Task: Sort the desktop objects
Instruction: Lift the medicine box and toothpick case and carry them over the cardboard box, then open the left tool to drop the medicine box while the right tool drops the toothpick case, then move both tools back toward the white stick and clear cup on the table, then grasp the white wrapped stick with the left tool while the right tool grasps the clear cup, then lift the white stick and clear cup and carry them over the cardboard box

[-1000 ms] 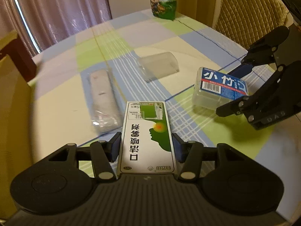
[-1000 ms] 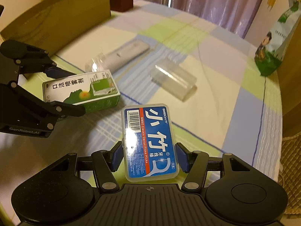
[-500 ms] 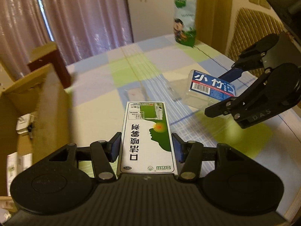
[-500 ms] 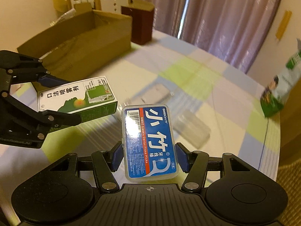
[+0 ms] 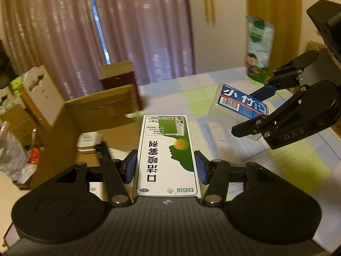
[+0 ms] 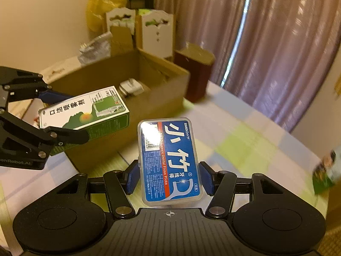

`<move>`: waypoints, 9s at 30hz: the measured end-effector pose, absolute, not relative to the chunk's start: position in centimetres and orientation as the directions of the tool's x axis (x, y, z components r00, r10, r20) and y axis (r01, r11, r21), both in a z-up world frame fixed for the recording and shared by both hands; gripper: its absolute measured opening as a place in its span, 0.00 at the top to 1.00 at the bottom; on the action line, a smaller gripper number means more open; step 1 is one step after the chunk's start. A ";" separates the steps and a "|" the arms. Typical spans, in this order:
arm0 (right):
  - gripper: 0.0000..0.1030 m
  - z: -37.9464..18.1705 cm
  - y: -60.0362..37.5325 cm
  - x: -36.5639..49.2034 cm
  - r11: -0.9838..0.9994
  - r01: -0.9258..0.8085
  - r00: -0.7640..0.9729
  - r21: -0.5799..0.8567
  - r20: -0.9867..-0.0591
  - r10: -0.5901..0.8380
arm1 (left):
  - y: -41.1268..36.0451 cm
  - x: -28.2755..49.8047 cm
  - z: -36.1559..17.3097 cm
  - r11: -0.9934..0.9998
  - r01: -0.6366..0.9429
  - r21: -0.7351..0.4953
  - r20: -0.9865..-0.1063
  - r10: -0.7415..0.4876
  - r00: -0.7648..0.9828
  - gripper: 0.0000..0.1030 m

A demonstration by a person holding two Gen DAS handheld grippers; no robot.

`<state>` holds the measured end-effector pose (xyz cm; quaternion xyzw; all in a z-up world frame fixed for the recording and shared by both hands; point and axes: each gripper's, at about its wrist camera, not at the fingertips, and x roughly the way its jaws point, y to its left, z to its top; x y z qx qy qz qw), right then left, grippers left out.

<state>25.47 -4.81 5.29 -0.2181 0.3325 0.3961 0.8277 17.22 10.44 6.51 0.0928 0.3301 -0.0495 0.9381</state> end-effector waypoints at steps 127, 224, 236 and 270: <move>0.11 2.3 14.1 31.8 0.526 -0.847 0.416 -0.074 -0.709 0.570 | 25.1 21.6 1.3 0.997 -0.020 0.080 -0.722 0.072 0.688 0.51; 0.31 -7.0 -19.6 34.0 0.983 -0.150 0.639 0.104 -0.749 0.177 | -2.6 29.6 -4.9 0.905 0.390 0.170 -0.768 -0.126 0.628 0.15; 0.31 -5.4 -23.0 31.0 0.987 -0.136 0.655 0.090 -0.739 0.157 | -3.7 31.8 -9.0 0.936 0.342 0.089 -0.824 -0.123 0.552 0.49; 0.31 -4.0 -22.9 23.6 0.971 -0.216 0.639 0.101 -0.737 0.219 | 0.5 20.9 -8.4 0.940 0.340 0.033 -0.868 -0.142 0.475 0.53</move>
